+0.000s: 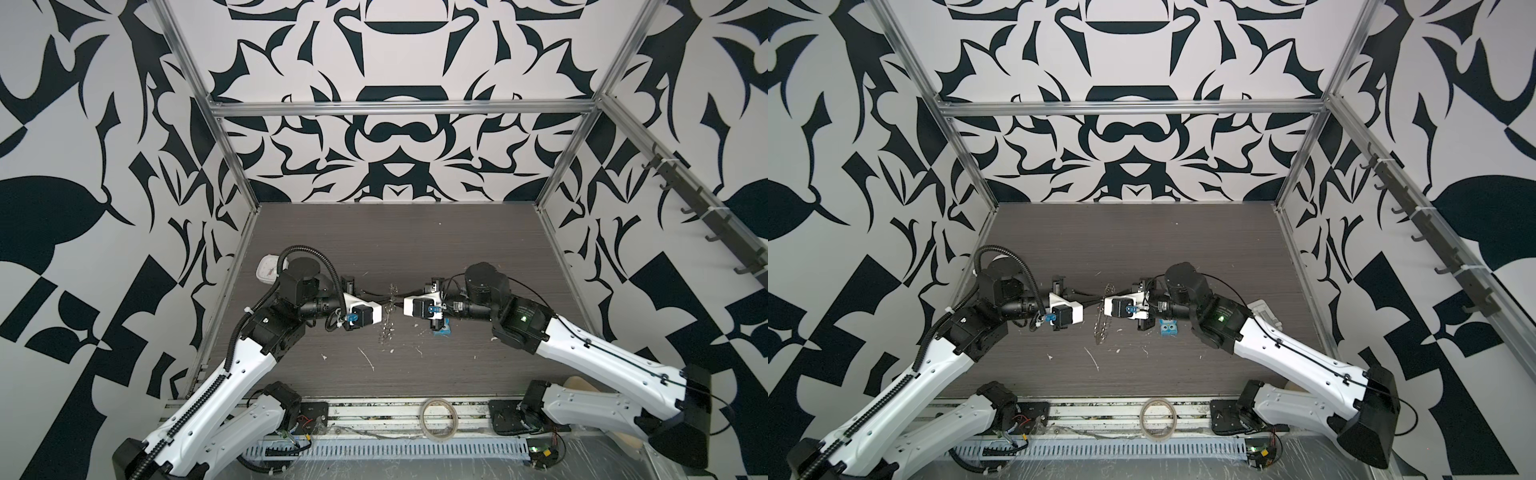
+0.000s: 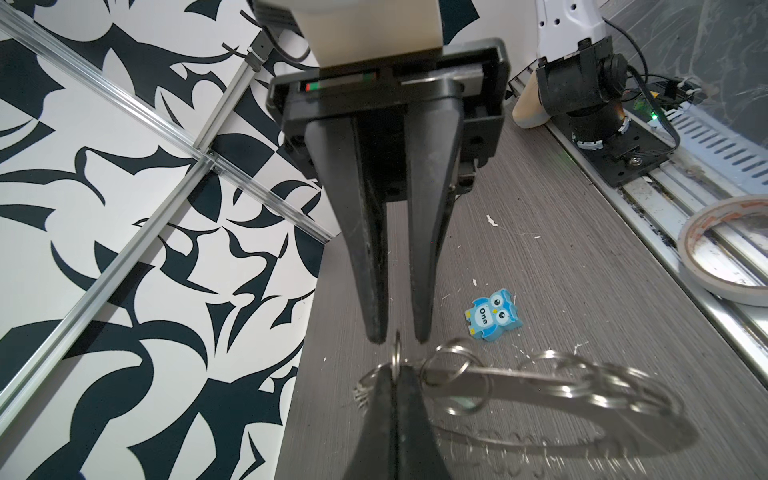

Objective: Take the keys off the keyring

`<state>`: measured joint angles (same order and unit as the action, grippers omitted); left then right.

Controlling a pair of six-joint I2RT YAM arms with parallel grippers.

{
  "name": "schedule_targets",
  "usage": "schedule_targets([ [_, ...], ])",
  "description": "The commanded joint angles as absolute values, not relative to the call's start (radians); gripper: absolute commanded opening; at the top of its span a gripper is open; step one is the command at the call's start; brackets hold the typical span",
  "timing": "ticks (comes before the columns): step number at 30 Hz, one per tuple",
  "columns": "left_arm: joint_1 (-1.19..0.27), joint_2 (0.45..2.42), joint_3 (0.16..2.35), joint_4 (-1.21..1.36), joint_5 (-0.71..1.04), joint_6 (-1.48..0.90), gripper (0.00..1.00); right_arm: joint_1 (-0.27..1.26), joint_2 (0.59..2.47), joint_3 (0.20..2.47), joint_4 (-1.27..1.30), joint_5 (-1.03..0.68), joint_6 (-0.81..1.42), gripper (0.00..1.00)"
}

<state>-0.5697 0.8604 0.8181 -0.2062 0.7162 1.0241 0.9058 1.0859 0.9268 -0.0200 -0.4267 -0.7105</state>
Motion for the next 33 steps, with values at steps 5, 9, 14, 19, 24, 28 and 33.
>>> schedule_targets([
  [5, -0.572, 0.856, 0.838, -0.195, 0.756, 1.041, 0.00, 0.912, 1.095, 0.977, 0.021, -0.446, -0.690, 0.07],
  [9, -0.572, 0.856, 0.835, -0.195, 0.754, 1.046, 0.00, 0.912, 1.094, 0.976, 0.025, -0.442, -0.695, 0.00],
  [14, -0.572, 0.850, 0.831, -0.205, 0.753, 1.040, 0.06, 0.910, 1.066, 0.944, 0.071, -0.435, -0.691, 0.00],
  [19, -0.572, 0.836, 0.821, -0.210, 0.735, 1.035, 0.27, 0.911, 1.055, 0.937, 0.073, -0.431, -0.692, 0.00],
  [24, -0.571, 0.828, 0.809, -0.213, 0.705, 1.032, 0.29, 0.910, 1.054, 0.934, 0.083, -0.431, -0.694, 0.00],
  [28, -0.570, 0.833, 0.801, -0.198, 0.712, 1.018, 0.21, 0.910, 1.055, 0.937, 0.084, -0.436, -0.695, 0.00],
  [33, -0.569, 0.848, 0.801, -0.180, 0.729, 1.002, 0.20, 0.910, 1.058, 0.942, 0.083, -0.446, -0.699, 0.00],
])
